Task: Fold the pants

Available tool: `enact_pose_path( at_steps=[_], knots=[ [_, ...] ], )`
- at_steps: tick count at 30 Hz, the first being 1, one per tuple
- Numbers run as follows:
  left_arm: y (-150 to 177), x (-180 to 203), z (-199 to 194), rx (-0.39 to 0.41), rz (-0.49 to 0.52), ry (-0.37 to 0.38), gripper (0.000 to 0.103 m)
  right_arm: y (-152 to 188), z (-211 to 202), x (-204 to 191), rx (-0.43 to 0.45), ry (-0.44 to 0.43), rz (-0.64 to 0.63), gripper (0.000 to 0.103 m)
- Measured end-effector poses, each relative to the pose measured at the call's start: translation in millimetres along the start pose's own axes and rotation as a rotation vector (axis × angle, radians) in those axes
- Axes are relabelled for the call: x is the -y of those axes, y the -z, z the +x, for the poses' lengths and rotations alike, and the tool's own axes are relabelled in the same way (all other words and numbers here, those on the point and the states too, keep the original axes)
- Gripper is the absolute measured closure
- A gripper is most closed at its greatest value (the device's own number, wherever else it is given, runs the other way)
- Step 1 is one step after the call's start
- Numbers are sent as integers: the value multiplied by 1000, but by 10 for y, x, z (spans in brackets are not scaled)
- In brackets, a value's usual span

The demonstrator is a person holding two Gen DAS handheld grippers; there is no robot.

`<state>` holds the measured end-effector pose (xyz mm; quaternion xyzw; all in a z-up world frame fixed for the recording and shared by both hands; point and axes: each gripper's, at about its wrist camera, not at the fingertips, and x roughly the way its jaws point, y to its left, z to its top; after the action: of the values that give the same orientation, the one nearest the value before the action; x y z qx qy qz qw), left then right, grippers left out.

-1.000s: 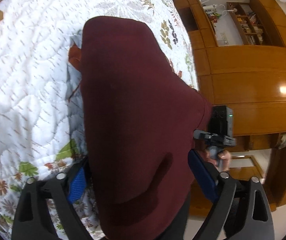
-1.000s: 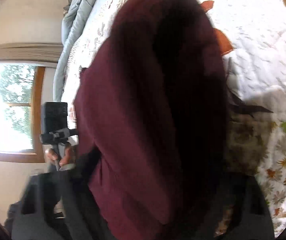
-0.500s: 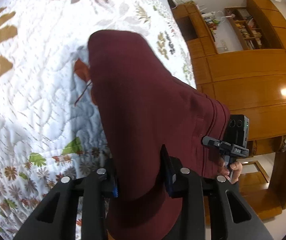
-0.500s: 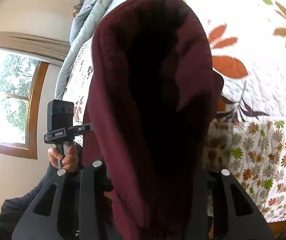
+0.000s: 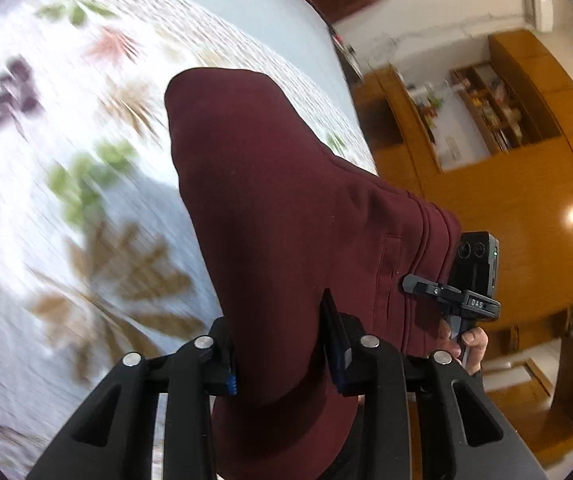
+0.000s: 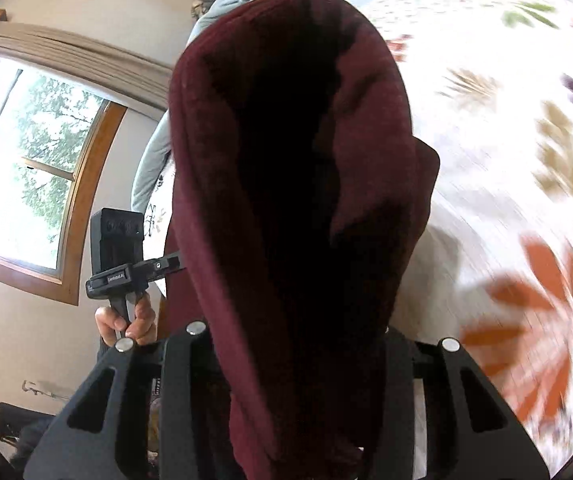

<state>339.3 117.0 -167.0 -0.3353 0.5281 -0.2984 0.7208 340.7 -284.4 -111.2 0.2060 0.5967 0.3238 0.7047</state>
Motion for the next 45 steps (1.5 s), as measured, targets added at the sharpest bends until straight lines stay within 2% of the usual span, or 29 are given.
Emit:
enact_pose_path(
  at_steps=[4,7,11,13,15,16,17,19,20,21,22,24,25,26,28,29,30,31,33,34,35,36,38,42,45],
  knots=[
    [-488,-483,-286,35,-66,-55,70,-659,620,-170,-46,-12,-4,65],
    [-780,-903,-391,39,-120,-91,70,-1001,1016,-174,-81,-16,6,65],
    [-970,-1416,-409,30,-184,-127,70,-1303,1549,-57,-121,-31,39,64],
    [-970,-1677,-327,11,-225,-137,67,-1400,1769,126,-130,-19,83,61],
    [-913,-1760,-243,-1,-216,-129,59,-1436,1827,317,-128,-5,114,55],
    [-873,-1760,-223,3,-207,-125,54,-1423,1857,435,-133,-15,137,47],
    [-833,-1750,-229,13,-198,-114,52,-1399,1860,515,-140,-25,152,43],
    [-770,-1702,-293,28,-199,-94,48,-1311,1847,453,-137,-52,148,39],
    [-758,-1696,-360,43,-199,-106,43,-1299,1752,448,-123,-40,145,36],
    [-716,-1654,-508,91,-186,-146,40,-1317,1656,443,-101,-22,141,35],
    [-681,-1626,-631,134,-176,-176,35,-1362,1467,445,-46,-7,145,35],
    [-591,-1484,-947,244,-122,-207,34,-1479,1073,508,69,37,156,45],
    [-551,-1366,-1009,273,-97,-192,34,-1507,941,369,133,52,129,46],
    [-520,-1261,-1078,303,-66,-161,34,-1504,969,135,156,15,111,50],
    [-449,-1023,-1072,331,-13,-73,31,-1602,1036,-219,150,-60,61,52],
    [-412,-975,-1017,324,-4,-19,31,-1593,1281,-551,126,-104,40,55],
    [-340,-920,-881,300,-3,56,31,-1672,1444,-672,110,-138,36,56],
    [-294,-898,-778,280,-2,90,31,-1732,1583,-725,98,-157,46,59],
    [-128,-801,-505,251,15,109,31,-1939,1792,-639,86,-161,96,65],
    [-53,-797,-369,234,21,108,31,-1958,1936,-476,85,-137,158,77],
    [10,-822,-291,233,25,85,31,-1991,1958,-257,78,-114,190,103],
    [51,-895,-264,230,28,74,31,-1939,1983,-85,72,-90,210,103],
    [97,-999,-192,220,5,111,37,-1765,1935,352,80,-104,269,103],
    [83,-1053,-157,201,0,116,38,-1740,1843,501,100,-131,288,103],
    [22,-955,-302,216,0,112,36,-1685,1697,358,120,-134,274,101]
  ],
)
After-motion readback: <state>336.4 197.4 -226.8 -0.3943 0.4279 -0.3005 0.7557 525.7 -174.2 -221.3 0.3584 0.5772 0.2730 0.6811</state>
